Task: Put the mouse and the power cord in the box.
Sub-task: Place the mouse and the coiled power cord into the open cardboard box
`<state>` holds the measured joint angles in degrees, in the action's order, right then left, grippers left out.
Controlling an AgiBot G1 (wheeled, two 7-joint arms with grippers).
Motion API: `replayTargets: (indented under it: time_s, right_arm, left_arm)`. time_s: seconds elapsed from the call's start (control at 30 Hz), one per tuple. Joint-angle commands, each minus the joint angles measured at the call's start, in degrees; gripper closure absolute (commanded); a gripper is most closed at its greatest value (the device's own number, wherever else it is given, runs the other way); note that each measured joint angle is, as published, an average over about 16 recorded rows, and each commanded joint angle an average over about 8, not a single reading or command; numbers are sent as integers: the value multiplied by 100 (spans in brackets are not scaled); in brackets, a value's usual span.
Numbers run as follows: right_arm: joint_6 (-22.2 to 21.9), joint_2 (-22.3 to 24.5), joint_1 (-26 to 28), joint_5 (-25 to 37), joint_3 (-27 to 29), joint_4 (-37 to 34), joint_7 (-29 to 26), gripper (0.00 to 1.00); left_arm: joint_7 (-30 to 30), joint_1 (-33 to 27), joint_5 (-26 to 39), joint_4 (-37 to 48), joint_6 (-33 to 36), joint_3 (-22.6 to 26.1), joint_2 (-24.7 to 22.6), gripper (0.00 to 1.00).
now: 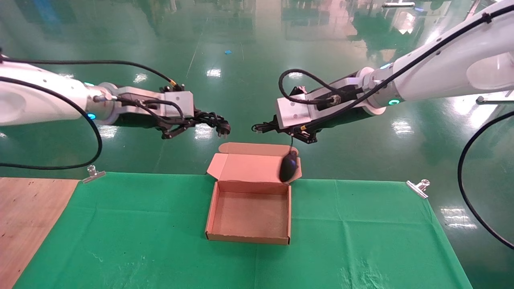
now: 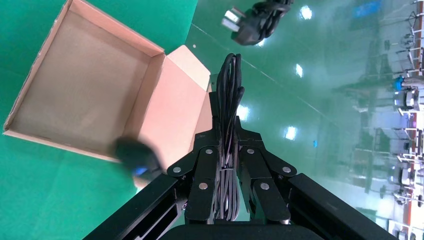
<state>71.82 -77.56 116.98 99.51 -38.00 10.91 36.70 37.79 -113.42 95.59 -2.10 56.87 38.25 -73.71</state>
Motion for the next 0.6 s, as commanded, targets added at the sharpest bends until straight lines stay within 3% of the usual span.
replayTargets:
  time_s: [0.03, 0.33, 0.6]
  right_arm:
    - [-55, -1, -40, -41, -30, 42, -17, 100]
    - [344, 173, 33, -161, -61, -225, 177, 100]
    - [474, 291, -44, -199, -49, -491, 397, 100]
  left_arm:
    - [33, 34, -12, 26, -20, -8, -33, 100]
    - [803, 1123, -706, -466, -824, -438, -382, 100]
    - [1711, 2266, -1588, -1223, -1093, -672, -462, 100]
